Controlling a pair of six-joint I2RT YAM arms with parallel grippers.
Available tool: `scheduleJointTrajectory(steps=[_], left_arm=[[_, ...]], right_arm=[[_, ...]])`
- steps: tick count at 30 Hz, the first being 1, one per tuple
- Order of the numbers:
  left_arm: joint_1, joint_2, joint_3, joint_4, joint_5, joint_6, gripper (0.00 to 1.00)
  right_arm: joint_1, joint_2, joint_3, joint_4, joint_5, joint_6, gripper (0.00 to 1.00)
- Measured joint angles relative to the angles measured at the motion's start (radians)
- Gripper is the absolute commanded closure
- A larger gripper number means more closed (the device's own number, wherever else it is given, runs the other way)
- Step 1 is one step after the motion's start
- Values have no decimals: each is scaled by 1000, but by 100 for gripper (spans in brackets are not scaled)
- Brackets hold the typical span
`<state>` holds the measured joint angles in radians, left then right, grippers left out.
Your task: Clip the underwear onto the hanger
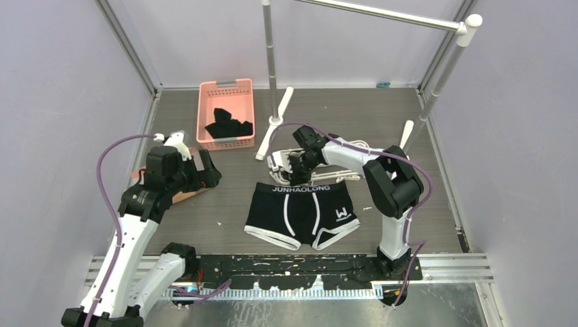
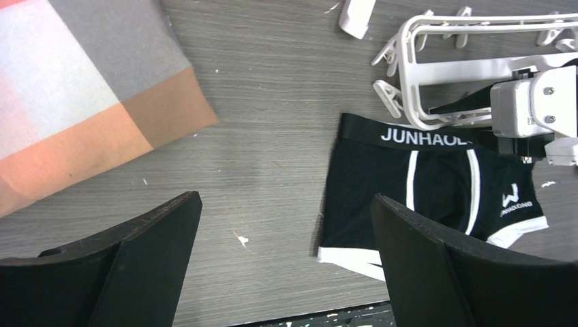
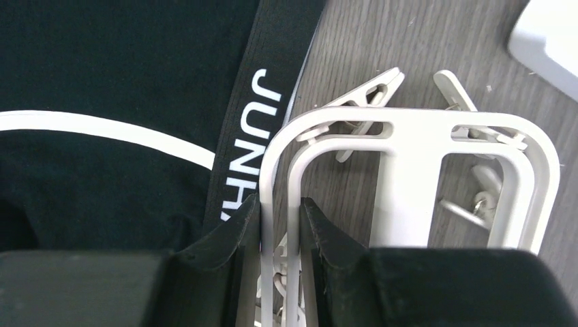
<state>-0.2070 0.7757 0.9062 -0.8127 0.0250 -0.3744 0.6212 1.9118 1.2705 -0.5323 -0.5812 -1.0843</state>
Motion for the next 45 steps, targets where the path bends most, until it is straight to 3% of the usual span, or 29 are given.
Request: scheduleJointTrajectory(steps=[13,23,35,39,45], left_arm=[[0,-35,17,82,55,47,2],[0,-188,-88,308,190,58,2],[0,-38,-50,398,333,-8,2],[-63,10,-44,450,380,4,2],[-289,16,-45,482,381,107,2]], right_arm=[[-64,-214,6,-49,-76,-9,100],[-69,-351,6,-175,-90,-60,100],[-69,-552,-41,-204,-97,-51,100],[-70,-558,-49,-206,-97,-38,100],[-74,-568,-58,-208,-101,-32,100]])
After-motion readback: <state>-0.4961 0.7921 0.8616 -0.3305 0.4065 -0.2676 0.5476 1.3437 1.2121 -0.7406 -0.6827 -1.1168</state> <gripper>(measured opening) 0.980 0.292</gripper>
